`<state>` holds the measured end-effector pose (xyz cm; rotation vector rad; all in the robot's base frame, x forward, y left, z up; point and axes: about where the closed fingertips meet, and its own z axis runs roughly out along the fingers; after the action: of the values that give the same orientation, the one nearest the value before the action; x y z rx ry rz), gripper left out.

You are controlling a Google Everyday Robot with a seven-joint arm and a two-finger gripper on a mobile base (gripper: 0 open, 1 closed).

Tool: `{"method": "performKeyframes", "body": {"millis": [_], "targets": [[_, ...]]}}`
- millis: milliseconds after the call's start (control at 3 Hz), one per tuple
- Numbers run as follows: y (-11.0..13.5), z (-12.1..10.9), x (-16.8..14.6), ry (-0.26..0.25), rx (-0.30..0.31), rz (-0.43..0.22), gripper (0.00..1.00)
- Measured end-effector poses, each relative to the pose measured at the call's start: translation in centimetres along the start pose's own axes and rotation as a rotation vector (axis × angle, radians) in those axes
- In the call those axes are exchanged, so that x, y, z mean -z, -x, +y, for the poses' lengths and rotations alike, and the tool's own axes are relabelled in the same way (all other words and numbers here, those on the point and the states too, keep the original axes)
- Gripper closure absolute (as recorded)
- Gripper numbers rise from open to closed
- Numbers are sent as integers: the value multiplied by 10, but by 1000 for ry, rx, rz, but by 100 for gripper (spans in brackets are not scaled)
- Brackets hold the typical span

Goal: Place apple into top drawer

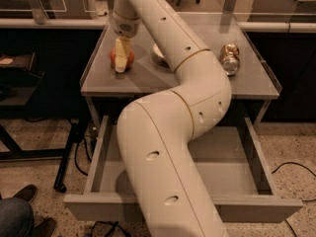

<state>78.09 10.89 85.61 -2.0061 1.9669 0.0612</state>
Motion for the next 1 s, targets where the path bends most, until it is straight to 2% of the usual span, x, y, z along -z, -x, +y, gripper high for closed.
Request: {"method": "performKeyframes", "body": {"millis": [333,667,1000], "targets": [[-12,-1,-10,14,-26,6,0],[-14,-1,-12,16,-31,7,20],[-14,-1,-12,16,-31,7,53]]}}
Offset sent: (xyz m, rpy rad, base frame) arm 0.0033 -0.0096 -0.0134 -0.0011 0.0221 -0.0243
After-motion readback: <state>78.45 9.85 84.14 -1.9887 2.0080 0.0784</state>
